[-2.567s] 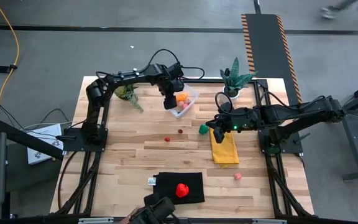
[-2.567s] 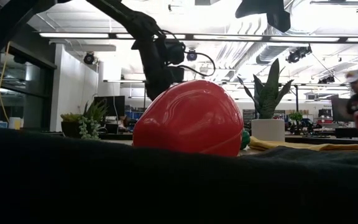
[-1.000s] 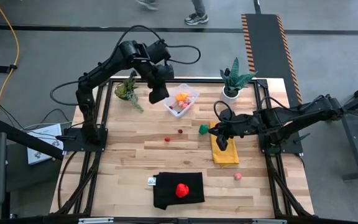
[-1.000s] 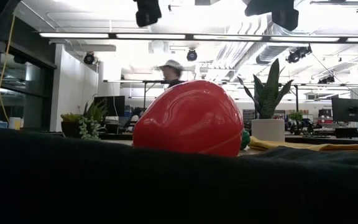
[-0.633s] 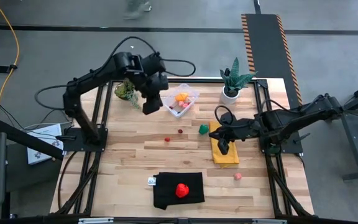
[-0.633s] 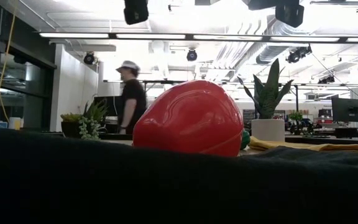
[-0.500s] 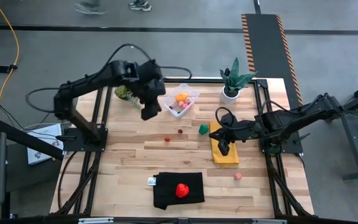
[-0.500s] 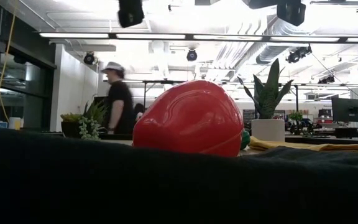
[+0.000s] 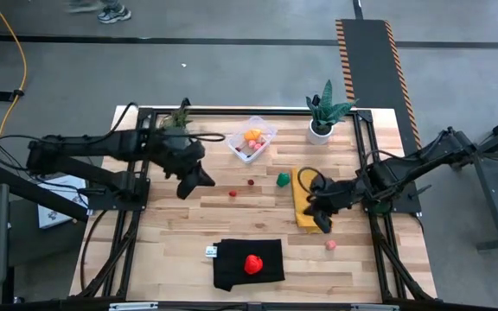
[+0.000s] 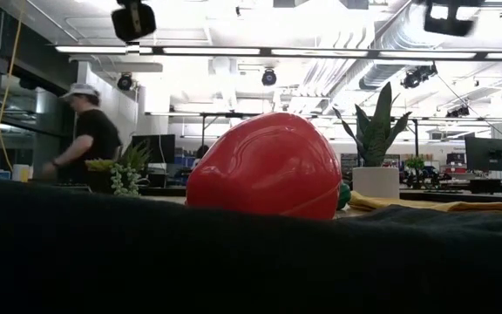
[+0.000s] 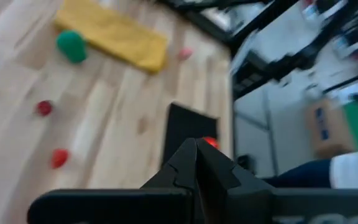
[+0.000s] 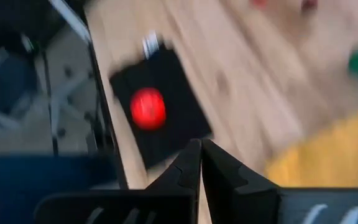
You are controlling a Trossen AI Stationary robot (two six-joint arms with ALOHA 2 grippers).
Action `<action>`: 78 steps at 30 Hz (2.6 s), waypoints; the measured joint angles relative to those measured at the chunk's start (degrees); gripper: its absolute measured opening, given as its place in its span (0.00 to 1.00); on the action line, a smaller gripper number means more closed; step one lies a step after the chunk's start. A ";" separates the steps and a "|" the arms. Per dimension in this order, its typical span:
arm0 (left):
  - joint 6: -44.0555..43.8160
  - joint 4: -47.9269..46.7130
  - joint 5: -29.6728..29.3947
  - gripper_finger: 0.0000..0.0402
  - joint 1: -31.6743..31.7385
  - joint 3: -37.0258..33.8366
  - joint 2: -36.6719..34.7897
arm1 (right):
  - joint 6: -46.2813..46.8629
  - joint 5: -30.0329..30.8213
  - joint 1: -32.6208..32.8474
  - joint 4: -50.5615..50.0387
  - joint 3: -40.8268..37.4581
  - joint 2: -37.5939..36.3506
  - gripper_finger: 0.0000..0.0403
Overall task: Pick and placing Produce into tupperware
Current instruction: Put the pink peach into the transparent bin
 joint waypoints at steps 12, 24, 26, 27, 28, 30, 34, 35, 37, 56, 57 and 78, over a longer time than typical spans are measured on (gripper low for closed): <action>-3.18 15.21 -5.49 0.00 -9.29 -1.49 -1.88 | 25.23 -2.85 5.17 -22.93 0.00 0.04 0.19; -3.22 16.60 -9.73 0.00 -9.65 -1.49 -1.75 | 40.36 -9.77 8.55 -23.32 0.02 10.49 0.42; -3.16 16.62 -10.13 0.00 -9.65 -1.49 -1.75 | 41.83 -11.13 9.20 -22.71 0.02 13.25 0.43; -2.98 16.62 -10.15 0.00 -9.63 -1.49 -1.75 | 42.26 -11.36 9.53 -21.96 0.02 14.47 0.43; -2.51 16.62 -10.15 0.00 -9.63 -1.49 -1.75 | 42.48 -11.49 9.77 -21.02 0.02 15.66 0.43; -2.06 16.60 -10.13 0.00 -9.65 -1.49 -1.75 | 42.93 -11.56 10.07 -18.66 0.02 17.59 0.43; -2.10 16.18 -9.32 0.00 -9.65 -1.49 -1.75 | 43.87 -10.31 10.41 -14.27 0.02 20.65 0.43; -2.08 15.89 -8.69 0.00 -9.65 -1.49 -1.75 | 44.27 -9.59 10.59 -13.93 0.02 21.17 0.43; -2.10 14.91 -7.66 0.00 -9.65 -1.49 -1.75 | 45.03 -9.27 10.63 -13.79 0.02 22.09 0.43; -1.99 7.53 -1.90 0.00 -9.65 -1.49 -1.73 | 47.24 -8.43 9.16 -14.17 -6.63 12.60 0.43; -1.99 7.53 -1.70 0.00 -9.65 -1.49 -1.73 | 49.01 -8.29 9.66 -9.78 -9.26 11.51 0.43; -1.99 7.37 1.60 0.00 -9.64 -1.49 -1.77 | 58.04 -11.68 15.59 -0.63 -14.95 15.48 0.43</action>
